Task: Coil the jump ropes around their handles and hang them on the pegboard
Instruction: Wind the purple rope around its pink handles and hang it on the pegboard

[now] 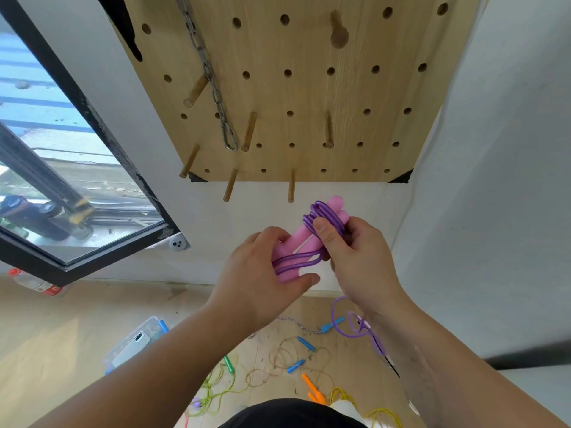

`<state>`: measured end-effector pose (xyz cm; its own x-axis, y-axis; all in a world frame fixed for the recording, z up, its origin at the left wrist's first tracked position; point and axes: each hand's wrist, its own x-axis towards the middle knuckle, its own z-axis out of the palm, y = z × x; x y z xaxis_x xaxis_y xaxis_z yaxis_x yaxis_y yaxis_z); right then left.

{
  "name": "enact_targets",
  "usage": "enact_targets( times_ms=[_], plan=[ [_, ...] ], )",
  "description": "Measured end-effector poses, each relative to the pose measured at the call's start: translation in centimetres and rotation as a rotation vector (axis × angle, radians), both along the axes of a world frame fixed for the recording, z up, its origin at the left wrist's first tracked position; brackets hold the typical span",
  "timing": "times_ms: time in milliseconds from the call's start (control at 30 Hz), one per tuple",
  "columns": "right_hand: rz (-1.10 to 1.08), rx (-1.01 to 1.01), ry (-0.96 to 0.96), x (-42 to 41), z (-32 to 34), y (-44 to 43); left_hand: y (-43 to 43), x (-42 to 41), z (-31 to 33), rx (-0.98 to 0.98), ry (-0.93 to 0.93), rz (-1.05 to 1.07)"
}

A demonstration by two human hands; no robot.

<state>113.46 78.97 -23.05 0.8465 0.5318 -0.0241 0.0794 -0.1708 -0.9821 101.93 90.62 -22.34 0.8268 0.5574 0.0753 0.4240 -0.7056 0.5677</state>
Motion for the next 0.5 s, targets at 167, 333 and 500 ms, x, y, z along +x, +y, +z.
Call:
enact_targets(
  times_ms=[167, 333, 500],
  plan=[
    [0.109, 0.065, 0.113, -0.5, 0.7, -0.2, 1.3, -0.1, 0.8, -0.320, 0.009, -0.073],
    [0.295, 0.220, 0.122, -0.8, 2.2, -0.7, 2.0, -1.0, 0.0, -1.035, -0.222, -0.120],
    [0.384, 0.135, -0.026, 0.2, 2.7, -1.4, 2.3, -1.8, 0.1, -1.307, -0.277, -0.186]
  ],
)
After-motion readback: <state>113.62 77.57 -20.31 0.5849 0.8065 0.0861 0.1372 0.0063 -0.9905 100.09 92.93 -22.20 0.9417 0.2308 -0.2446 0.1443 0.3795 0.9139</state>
